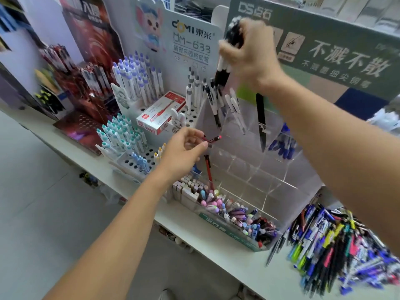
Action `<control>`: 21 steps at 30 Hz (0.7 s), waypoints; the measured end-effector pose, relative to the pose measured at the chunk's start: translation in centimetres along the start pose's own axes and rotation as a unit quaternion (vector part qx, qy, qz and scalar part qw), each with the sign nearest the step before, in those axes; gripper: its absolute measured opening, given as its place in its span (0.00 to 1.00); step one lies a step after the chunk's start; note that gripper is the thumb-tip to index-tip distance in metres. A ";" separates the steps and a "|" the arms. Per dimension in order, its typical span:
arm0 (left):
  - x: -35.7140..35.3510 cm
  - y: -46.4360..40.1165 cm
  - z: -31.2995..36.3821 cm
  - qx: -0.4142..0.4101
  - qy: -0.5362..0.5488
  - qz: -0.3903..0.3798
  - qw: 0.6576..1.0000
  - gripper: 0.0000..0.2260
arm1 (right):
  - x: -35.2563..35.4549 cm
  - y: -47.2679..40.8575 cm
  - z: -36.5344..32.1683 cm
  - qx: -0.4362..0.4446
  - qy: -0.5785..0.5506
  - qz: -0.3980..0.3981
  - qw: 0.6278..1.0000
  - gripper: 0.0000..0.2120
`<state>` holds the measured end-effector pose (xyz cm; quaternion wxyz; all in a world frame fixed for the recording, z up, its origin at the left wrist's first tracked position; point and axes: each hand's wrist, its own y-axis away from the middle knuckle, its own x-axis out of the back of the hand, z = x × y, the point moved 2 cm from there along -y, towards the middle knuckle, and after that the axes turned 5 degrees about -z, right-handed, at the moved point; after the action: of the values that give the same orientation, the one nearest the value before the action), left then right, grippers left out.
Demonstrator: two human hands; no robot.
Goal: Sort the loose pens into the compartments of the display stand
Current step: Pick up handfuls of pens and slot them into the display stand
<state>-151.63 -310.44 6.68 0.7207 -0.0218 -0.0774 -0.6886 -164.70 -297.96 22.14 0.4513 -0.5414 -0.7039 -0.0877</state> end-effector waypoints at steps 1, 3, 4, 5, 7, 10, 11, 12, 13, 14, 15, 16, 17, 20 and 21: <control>0.2 0.3 -0.2 -0.001 -0.009 0.003 1.000 0.07 | -1.1 -0.3 0.5 -0.002 0.025 -0.022 0.999 0.07; 0.5 0.8 -0.9 -0.001 -0.026 0.002 1.000 0.06 | -2.9 -0.7 1.5 -0.002 0.077 -0.077 0.994 0.09; 0.8 1.0 -1.1 0.000 -0.032 0.000 0.999 0.05 | -3.5 -0.7 1.8 -0.002 0.097 -0.108 0.989 0.13; 1.0 1.2 -1.4 0.002 -0.037 -0.001 0.999 0.05 | -3.8 -0.7 1.8 -0.005 0.122 -0.133 0.984 0.17; 1.6 1.5 -1.7 0.006 -0.045 0.001 0.999 0.05 | -4.0 -0.8 1.5 -0.022 0.168 -0.163 0.972 0.13; 1.9 1.8 -1.9 0.026 -0.041 -0.001 0.999 0.06 | -3.4 -1.2 0.7 -0.057 0.231 -0.187 0.953 0.10; 1.9 1.9 -1.9 0.029 -0.045 -0.003 0.999 0.06 | -3.2 -1.3 0.5 -0.067 0.247 -0.204 0.945 0.12; 1.8 1.8 -2.0 0.027 -0.063 -0.001 0.998 0.06 | -2.9 -1.1 0.4 -0.076 0.262 -0.221 0.937 0.14; 1.5 1.6 -2.0 0.017 -0.092 0.005 0.996 0.06 | -2.8 -0.9 0.3 -0.083 0.275 -0.233 0.929 0.16; 1.2 1.4 -2.0 -0.001 -0.126 0.010 0.992 0.05 | -2.8 -0.5 0.4 -0.088 0.285 -0.238 0.924 0.17; 0.6 1.1 -2.0 -0.023 -0.162 0.013 0.987 0.04 | -2.8 -0.2 0.5 -0.087 0.291 -0.232 0.924 0.16; 0.0 0.8 -1.8 -0.047 -0.198 0.011 0.979 0.04 | -2.9 0.1 0.8 -0.081 0.293 -0.215 0.928 0.15; -0.8 0.4 -1.6 -0.075 -0.238 -0.001 0.968 0.06 | -3.0 0.5 1.1 -0.074 0.290 -0.186 0.936 0.15; -3.3 -1.3 -1.5 -0.130 -0.407 -0.079 0.901 0.18 | -2.5 1.8 1.8 -0.051 0.273 -0.102 0.955 0.14; -3.7 -1.9 -1.7 -0.119 -0.467 -0.092 0.871 0.20 | -2.3 2.3 2.0 -0.042 0.259 -0.084 0.961 0.13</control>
<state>-153.52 -307.12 4.31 0.5258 -0.4193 -0.3243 -0.6653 -163.82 -297.37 18.50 0.5863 -0.4577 -0.6012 -0.2922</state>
